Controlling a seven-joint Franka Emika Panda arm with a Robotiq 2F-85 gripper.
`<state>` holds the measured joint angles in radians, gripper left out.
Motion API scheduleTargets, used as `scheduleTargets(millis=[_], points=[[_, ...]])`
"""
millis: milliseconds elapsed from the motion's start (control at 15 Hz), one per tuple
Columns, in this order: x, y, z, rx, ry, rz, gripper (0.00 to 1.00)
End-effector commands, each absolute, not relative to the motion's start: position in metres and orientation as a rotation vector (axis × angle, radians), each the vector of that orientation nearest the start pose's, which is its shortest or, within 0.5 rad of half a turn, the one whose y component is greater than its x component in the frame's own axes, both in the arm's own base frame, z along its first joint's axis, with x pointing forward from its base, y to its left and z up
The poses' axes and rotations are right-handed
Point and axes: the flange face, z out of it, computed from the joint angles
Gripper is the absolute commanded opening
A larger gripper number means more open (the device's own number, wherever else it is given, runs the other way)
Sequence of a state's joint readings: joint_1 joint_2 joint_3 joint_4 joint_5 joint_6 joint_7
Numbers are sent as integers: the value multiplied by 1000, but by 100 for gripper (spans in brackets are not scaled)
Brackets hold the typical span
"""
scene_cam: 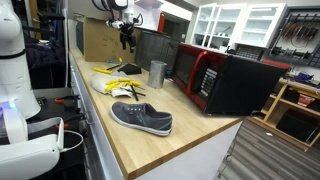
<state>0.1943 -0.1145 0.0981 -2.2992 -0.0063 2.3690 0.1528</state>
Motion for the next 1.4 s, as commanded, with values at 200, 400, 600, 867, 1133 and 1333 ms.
scheduleTargets(millis=[200, 400, 600, 867, 1133, 1333], points=[[462, 125, 445, -3141, -324, -71, 100], [451, 114, 462, -3139, -318, -52, 100], [442, 102, 480, -3147, -301, -43, 100], [426, 86, 504, -3156, -267, -62, 100], [409, 72, 525, -3156, -277, -72, 100], [401, 59, 536, -3145, -271, -98, 100]])
